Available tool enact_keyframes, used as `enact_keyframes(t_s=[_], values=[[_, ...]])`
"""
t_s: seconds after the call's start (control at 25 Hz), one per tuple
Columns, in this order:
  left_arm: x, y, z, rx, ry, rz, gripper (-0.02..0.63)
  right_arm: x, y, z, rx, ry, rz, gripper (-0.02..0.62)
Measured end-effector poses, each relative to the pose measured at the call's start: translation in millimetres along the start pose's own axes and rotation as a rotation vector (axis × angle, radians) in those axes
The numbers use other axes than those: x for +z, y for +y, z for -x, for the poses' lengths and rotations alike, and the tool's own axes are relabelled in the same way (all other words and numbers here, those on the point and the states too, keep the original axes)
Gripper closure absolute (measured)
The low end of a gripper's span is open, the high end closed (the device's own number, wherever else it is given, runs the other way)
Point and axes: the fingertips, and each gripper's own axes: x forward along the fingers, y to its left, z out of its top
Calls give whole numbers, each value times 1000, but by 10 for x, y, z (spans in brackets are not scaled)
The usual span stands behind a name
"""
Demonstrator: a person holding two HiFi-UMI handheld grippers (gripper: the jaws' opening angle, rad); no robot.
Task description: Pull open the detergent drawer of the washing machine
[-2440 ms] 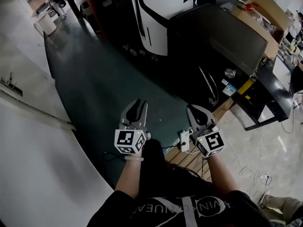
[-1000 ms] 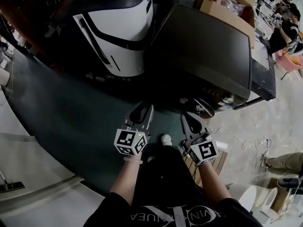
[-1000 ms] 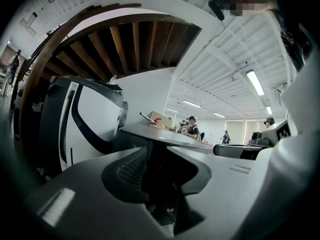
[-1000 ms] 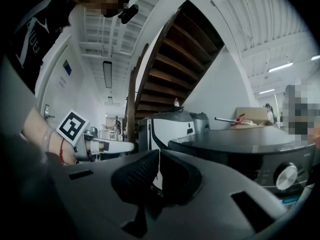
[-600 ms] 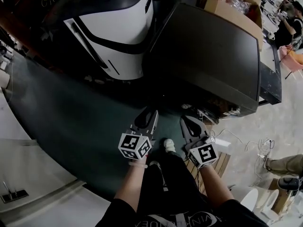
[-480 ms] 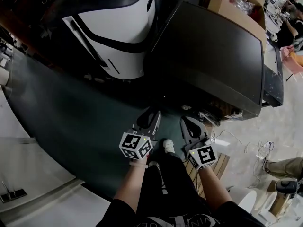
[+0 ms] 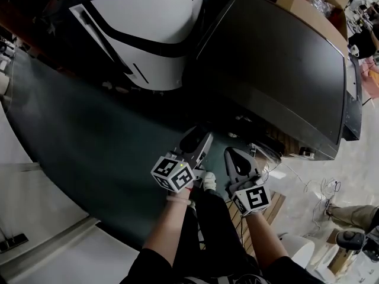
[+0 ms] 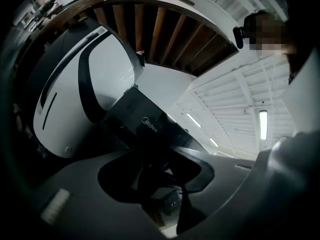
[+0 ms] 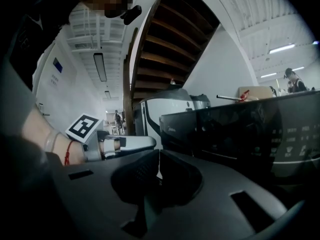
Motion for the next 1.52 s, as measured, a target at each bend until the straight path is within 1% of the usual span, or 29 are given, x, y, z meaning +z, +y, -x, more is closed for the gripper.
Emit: enact_keyframes(t_s=[0.04, 0.16, 0.32, 0.44, 0.6, 0.72, 0.92, 1.04, 1.12, 1.28, 1.4, 1.52], values=[[-3, 10, -47, -11, -9, 15, 450, -19, -20, -27, -1, 3, -1, 583], [-24, 29, -176, -37, -30, 57, 445, -101, -89, -74, -3, 18, 10, 583], [-28, 84, -303, -67, -92, 169, 440, -183, -159, -112, -10, 38, -5, 583], [-32, 157, -392, -82, -129, 241, 439, -227, -201, -143, -4, 29, -1, 583], [-53, 249, -500, -102, -160, 308, 436, -243, -299, -166, -17, 30, -14, 583], [-27, 301, -558, -115, -192, 363, 430, -270, -341, -180, -9, 24, -25, 583], [-13, 353, -625, -142, -223, 413, 417, -252, -372, -237, -1, 0, -37, 583], [3, 345, -606, -187, -261, 461, 413, -258, -387, -264, 1, 2, -43, 583], [21, 319, -613, -217, -278, 472, 413, -276, -396, -279, 3, 9, -46, 583], [74, 294, -665, -250, -302, 491, 413, -298, -407, -288, 9, 9, -45, 583], [140, 292, -688, -279, -329, 522, 414, -264, -409, -300, 11, -19, -56, 583], [171, 324, -695, -292, -360, 568, 414, -342, -432, -287, -2, 23, -62, 583]])
